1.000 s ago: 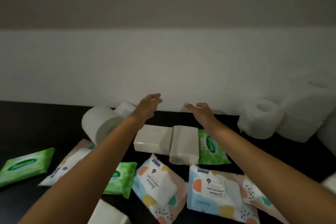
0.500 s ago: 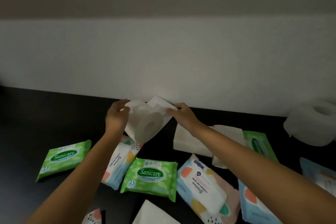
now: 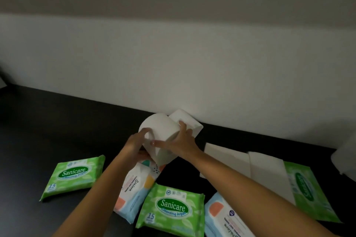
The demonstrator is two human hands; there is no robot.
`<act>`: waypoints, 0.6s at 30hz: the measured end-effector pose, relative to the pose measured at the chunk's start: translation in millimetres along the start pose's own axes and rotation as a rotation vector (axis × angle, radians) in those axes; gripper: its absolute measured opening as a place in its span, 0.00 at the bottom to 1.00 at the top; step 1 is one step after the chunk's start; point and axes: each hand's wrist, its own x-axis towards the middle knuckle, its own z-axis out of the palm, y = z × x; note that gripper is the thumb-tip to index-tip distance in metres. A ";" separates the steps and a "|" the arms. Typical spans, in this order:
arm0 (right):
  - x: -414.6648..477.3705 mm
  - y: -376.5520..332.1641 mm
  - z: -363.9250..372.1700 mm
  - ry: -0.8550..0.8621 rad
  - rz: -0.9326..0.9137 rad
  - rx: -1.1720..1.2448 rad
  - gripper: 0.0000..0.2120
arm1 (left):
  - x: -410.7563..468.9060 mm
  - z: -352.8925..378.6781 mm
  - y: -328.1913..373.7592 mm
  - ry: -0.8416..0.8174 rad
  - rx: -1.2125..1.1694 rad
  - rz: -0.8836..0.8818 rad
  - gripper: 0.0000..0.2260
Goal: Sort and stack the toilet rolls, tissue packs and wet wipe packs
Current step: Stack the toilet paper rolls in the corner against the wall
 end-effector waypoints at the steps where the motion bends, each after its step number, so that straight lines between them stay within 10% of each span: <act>1: 3.3 0.4 0.8 0.018 0.004 0.014 0.58 | 1.4 1.6 0.8 0.003 -0.025 0.000 0.26; 12: -2.4 4.8 -73.6 0.150 0.151 0.662 0.47 | -11.5 27.5 13.1 -0.184 -0.189 0.231 0.26; 18: -44.2 21.2 -140.4 -0.058 0.156 1.002 0.44 | -47.6 93.0 16.9 -0.390 -0.101 0.231 0.26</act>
